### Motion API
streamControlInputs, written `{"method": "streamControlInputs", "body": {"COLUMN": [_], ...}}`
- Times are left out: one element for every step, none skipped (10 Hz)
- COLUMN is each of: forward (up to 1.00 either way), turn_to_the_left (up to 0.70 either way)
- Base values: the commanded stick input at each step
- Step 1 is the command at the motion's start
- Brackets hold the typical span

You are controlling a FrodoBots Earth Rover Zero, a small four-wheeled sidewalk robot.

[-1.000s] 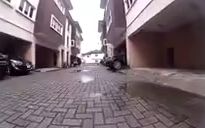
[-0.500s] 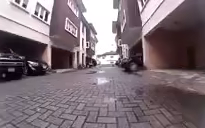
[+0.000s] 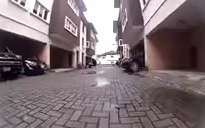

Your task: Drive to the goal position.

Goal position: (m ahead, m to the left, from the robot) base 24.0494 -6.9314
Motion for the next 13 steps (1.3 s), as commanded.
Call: {"method": "streamControlInputs", "body": {"forward": [0.50,0.50,0.50,0.50,0.50,0.50,0.50,0.50,0.50,0.50,0.50,0.50,0.50], "turn_to_the_left": [0.00,0.00,0.00,0.00,0.00,0.00,0.00,0.00,0.00,0.00,0.00,0.00,0.00]}}
